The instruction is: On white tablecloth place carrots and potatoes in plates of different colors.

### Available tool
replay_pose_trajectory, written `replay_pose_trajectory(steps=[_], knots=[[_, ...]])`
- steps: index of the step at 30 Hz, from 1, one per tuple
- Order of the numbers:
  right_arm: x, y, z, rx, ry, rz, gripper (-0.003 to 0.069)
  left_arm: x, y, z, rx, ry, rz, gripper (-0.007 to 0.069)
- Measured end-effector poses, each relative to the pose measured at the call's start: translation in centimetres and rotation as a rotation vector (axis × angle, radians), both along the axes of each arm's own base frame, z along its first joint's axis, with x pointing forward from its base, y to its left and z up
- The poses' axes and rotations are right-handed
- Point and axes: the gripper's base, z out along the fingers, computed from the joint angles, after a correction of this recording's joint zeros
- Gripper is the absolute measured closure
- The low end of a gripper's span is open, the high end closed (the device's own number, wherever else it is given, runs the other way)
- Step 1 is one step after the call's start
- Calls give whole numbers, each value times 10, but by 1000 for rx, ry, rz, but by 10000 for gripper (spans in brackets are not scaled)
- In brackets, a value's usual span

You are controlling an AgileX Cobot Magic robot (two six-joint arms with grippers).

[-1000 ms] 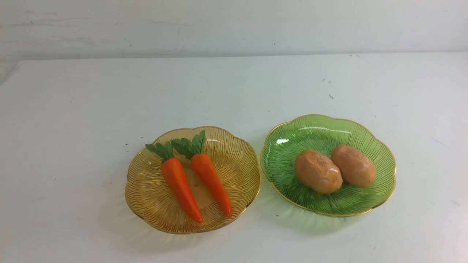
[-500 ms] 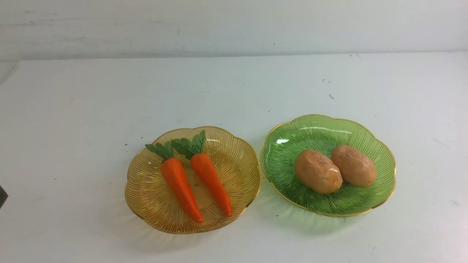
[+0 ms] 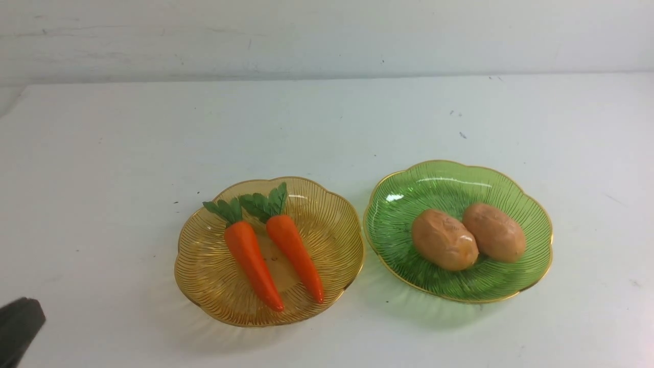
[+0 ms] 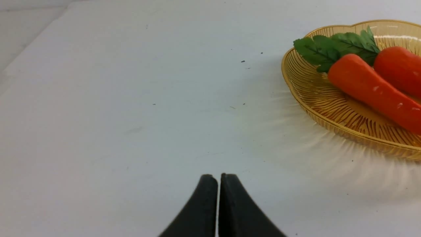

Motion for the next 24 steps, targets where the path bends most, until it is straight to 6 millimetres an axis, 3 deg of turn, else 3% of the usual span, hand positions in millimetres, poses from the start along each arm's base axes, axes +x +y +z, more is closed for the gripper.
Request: replay_pose_trajectory(steps=[24], knots=[[0,0,0,0,0,0,674,0,-2,-1,-21,16,-42,627]])
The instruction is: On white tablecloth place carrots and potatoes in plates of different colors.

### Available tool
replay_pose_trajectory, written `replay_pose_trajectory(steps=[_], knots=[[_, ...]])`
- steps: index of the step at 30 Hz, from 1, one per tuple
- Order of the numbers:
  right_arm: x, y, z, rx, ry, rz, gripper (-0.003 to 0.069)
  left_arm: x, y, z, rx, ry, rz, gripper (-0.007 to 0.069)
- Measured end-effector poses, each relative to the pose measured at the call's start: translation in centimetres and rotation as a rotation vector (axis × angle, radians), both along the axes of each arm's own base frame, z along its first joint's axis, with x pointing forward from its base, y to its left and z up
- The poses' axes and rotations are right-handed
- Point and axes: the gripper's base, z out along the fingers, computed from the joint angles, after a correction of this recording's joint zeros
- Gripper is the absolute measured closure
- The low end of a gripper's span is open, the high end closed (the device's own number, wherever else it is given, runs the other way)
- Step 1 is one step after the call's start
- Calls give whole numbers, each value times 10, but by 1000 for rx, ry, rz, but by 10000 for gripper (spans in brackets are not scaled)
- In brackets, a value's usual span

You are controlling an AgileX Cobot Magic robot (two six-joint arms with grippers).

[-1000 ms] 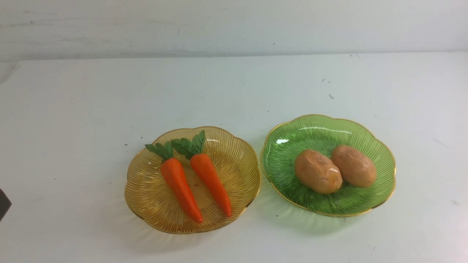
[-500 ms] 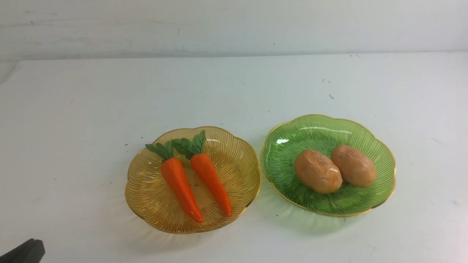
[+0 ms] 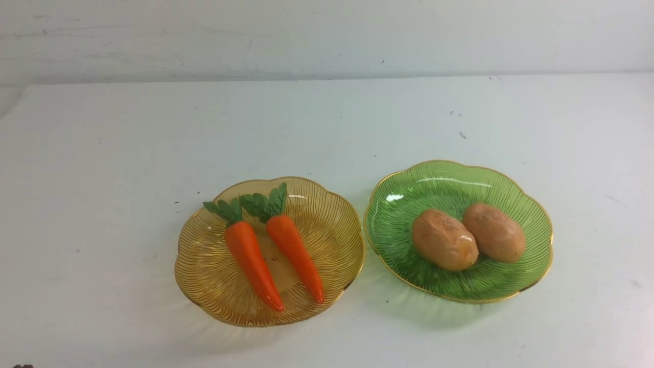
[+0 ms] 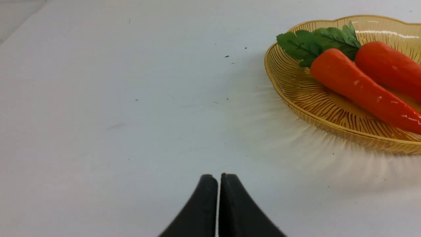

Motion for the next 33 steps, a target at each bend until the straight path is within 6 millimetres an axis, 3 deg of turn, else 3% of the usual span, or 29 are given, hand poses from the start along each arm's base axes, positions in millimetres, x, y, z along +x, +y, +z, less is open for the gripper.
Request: replay_pose_trajectory(steps=[33], knots=[[0,0,0,11,0,-3,674,0,0,0,-2,1,0,627]])
